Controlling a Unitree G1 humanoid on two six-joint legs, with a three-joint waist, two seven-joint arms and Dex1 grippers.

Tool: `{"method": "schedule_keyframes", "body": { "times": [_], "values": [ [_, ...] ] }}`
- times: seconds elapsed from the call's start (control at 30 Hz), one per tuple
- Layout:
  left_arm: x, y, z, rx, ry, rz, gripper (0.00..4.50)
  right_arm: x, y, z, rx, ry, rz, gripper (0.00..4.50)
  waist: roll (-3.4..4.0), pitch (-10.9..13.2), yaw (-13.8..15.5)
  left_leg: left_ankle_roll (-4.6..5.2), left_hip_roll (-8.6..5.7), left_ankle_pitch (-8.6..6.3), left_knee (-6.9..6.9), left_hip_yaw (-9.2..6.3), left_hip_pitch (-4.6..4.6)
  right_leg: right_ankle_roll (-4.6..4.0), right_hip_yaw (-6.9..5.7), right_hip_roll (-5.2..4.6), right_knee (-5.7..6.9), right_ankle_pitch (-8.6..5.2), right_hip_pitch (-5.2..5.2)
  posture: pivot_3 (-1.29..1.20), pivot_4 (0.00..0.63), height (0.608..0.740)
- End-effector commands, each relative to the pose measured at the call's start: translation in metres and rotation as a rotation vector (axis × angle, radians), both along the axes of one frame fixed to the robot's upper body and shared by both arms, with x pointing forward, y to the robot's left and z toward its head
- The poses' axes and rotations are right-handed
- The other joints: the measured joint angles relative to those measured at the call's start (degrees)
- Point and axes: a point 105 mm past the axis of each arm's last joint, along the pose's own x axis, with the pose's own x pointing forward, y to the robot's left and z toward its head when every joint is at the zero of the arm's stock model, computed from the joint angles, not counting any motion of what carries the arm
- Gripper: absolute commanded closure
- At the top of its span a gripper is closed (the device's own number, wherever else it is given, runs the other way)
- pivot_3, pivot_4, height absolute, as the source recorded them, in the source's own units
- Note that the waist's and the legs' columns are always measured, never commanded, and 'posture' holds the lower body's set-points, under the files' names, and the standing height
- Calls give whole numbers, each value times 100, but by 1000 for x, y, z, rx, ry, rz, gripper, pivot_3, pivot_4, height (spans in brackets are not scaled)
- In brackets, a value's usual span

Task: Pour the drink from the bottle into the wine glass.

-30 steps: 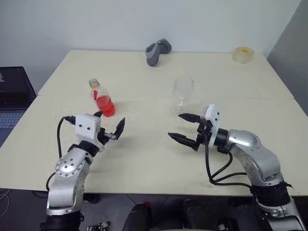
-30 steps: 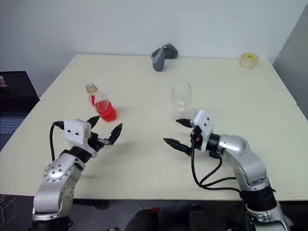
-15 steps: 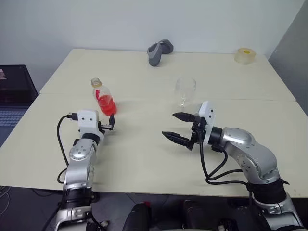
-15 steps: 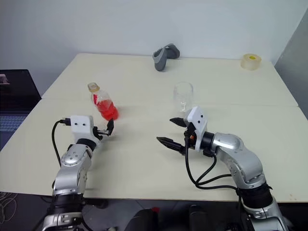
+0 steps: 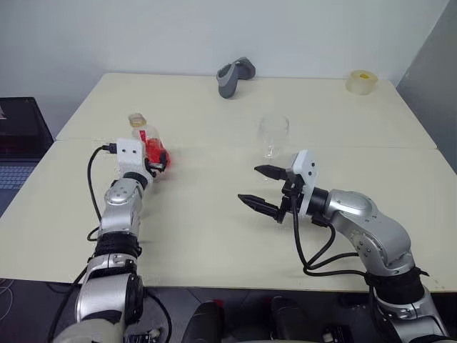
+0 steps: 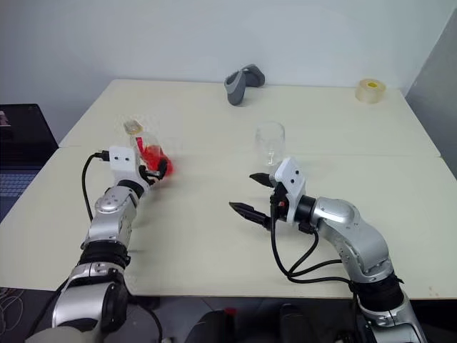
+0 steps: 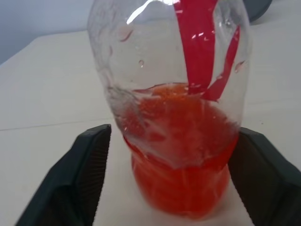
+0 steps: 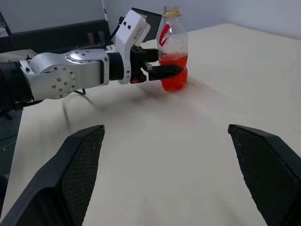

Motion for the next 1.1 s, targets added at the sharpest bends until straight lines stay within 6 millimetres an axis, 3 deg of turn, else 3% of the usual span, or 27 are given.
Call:
{"method": "schedule_keyframes", "body": {
  "times": [0.03,0.2,0.43,0.63,0.8,0.97,1.1],
  "values": [
    [4,2,16,14,-49,-19,1891,-6,3,14,17,-73,10,0,0,0,0,0,0,0,0,0,0,0,0,0,1,0,0,0,150,740],
    [5,0,16,12,-53,-32,2874,-5,2,14,27,-71,-3,0,0,0,0,0,0,0,0,-4,0,0,1,0,3,0,0,0,150,740],
    [-1,-23,41,54,-138,-153,3474,-3,-10,14,34,-77,-57,0,-3,2,0,-1,1,1,1,-6,-6,0,4,-1,0,0,-2,0,150,740],
    [-6,-29,48,29,-137,-191,3602,-6,-10,11,38,-68,-64,0,-3,2,-1,-1,1,1,1,-7,-5,0,5,-1,4,0,-2,0,150,740],
    [-11,-45,53,14,-127,-283,3602,-7,-11,10,34,-65,-65,0,-3,2,-6,-1,2,1,1,-8,-5,0,4,0,5,0,-3,0,150,740],
    [-19,-64,45,24,-60,-416,3658,-9,-13,7,20,-57,-60,0,-3,2,-4,-2,0,1,3,-7,-5,0,5,0,4,0,-1,0,150,740],
    [-21,-62,38,42,-36,-411,3717,-12,-13,4,16,-55,-59,0,-3,2,-4,-2,1,1,2,-7,-4,0,6,0,4,0,-1,0,150,740]
  ]
}}
